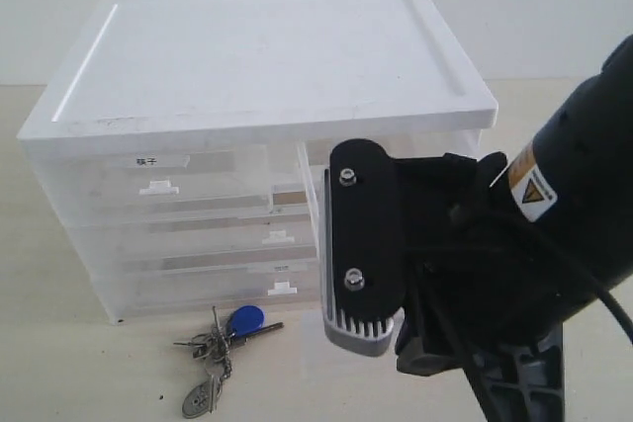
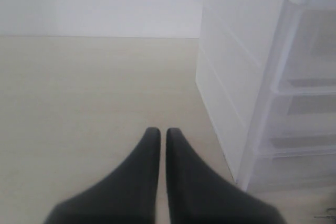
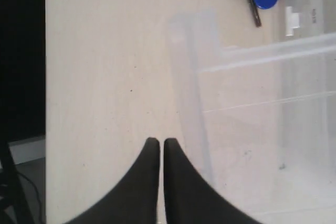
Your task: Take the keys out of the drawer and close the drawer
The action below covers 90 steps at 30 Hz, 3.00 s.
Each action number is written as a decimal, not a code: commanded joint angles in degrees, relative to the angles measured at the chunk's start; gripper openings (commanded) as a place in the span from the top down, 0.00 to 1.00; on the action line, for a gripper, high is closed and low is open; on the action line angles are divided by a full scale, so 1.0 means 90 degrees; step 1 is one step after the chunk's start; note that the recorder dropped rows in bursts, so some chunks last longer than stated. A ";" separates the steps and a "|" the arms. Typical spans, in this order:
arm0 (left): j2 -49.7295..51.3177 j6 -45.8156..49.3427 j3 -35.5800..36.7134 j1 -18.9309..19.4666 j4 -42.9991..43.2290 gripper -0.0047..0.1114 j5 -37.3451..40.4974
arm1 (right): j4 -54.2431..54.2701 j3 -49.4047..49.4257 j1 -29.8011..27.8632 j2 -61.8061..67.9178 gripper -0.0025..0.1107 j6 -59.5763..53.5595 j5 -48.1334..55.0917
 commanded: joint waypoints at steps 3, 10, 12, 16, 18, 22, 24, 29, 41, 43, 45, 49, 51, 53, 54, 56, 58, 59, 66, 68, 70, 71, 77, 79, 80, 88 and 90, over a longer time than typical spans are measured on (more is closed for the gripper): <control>0.0020 0.0021 -0.0024 0.0001 0.0000 0.92 -0.0073 | -0.0960 0.0008 0.0005 -0.0018 0.98 0.0391 -0.0458; 0.0020 0.0021 -0.0024 0.0001 0.0000 0.92 -0.0073 | -0.1293 0.0008 0.0005 -0.0018 0.98 0.0431 -0.0587; 0.0020 0.0021 -0.0024 0.0001 0.0000 0.92 -0.0073 | -0.1545 0.0008 0.0005 -0.0018 0.98 0.0443 -0.0598; 0.0020 0.0021 -0.0024 0.0001 0.0000 0.92 -0.0073 | -0.2274 0.0008 0.0005 -0.0018 0.98 0.0810 -0.0759; 0.0020 0.0021 -0.0024 0.0001 0.0000 0.92 -0.0073 | -0.2628 0.0008 0.0005 -0.0018 0.98 0.1080 -0.0917; 0.0020 0.0021 -0.0024 0.0001 0.0000 0.92 -0.0073 | -0.3025 0.0008 0.0005 -0.0018 0.98 0.1268 -0.1307; 0.0020 0.0021 -0.0024 0.0001 0.0000 0.92 -0.0073 | -0.3179 0.0013 0.0005 -0.0018 0.98 0.1304 -0.1545; 0.0020 0.0021 -0.0024 0.0001 0.0000 0.92 -0.0073 | -0.3828 0.0040 0.0005 0.0112 0.98 0.1932 -0.1828; 0.0020 0.0021 -0.0024 0.0001 0.0000 0.92 -0.0073 | -0.5260 0.0142 0.0005 0.0504 0.98 0.3114 -0.2113; 0.0020 0.0021 -0.0024 0.0001 0.0000 0.92 -0.0073 | -0.5542 0.0142 0.0005 0.0504 0.98 0.3371 -0.2278; 0.0020 0.0021 -0.0024 0.0001 0.0000 0.92 -0.0073 | -0.5777 0.0142 0.0005 0.0515 0.98 0.3701 -0.2477; 0.0020 0.0021 -0.0024 0.0001 0.0000 0.92 -0.0073 | -0.5949 0.0142 -0.0006 0.0515 0.98 0.3869 -0.2520; 0.0020 0.0021 -0.0024 0.0001 0.0000 0.92 -0.0073 | -0.5949 0.0142 -0.0006 0.0515 0.98 0.3901 -0.2491; 0.0020 0.0021 -0.0024 0.0001 0.0000 0.92 -0.0073 | -0.5966 0.0142 -0.0006 0.0515 0.98 0.3901 -0.2417; 0.0020 0.0021 -0.0024 0.0001 0.0000 0.92 -0.0073 | -0.5964 0.0142 -0.0006 0.0515 0.98 0.3901 -0.2377; 0.0020 0.0021 -0.0024 0.0001 0.0000 0.92 -0.0073 | -0.5951 0.0142 -0.0006 0.0515 0.98 0.3960 -0.2267; 0.0020 0.0021 -0.0024 0.0001 0.0000 0.92 -0.0073 | -0.5869 0.0142 0.0006 0.0504 0.98 0.4046 -0.2146; 0.0020 0.0021 -0.0024 0.0001 0.0000 0.92 -0.0073 | -0.5694 0.0142 0.0006 0.0504 0.98 0.4051 -0.2121; 0.0020 0.0021 -0.0024 0.0001 0.0000 0.92 -0.0073 | -0.4119 0.0142 0.0006 0.0681 0.98 0.2516 -0.2326; 0.0020 0.0021 -0.0024 0.0001 0.0000 0.92 -0.0073 | -0.4668 0.0142 0.0006 0.0817 0.98 0.2905 -0.2398; 0.0020 0.0021 -0.0024 0.0001 0.0000 0.92 -0.0073 | -0.5396 0.0142 0.0006 0.0943 0.98 0.3603 -0.2412; 0.0020 0.0021 -0.0024 0.0001 0.0000 0.92 -0.0073 | -0.5683 0.0142 0.0006 0.0987 0.98 0.3958 -0.2412; 0.0020 0.0021 -0.0024 0.0001 0.0000 0.92 -0.0073 | -0.6501 0.0142 0.0006 0.1196 0.98 0.4792 -0.2258; 0.0020 0.0021 -0.0024 0.0001 0.0000 0.92 -0.0073 | -0.6473 0.0142 0.0006 0.1196 0.98 0.4792 -0.2258; 0.0020 0.0021 -0.0024 0.0001 0.0000 0.92 -0.0073 | -0.6431 0.0142 0.0006 0.1196 0.98 0.4792 -0.2258; 0.0020 0.0021 -0.0024 0.0001 0.0000 0.92 -0.0073 | -0.5336 0.0142 0.0630 0.1196 0.98 0.4337 -0.2284; 0.0020 0.0021 -0.0024 0.0001 0.0000 0.92 -0.0073 | -0.4649 0.0142 0.0905 0.1196 0.98 0.3748 -0.2408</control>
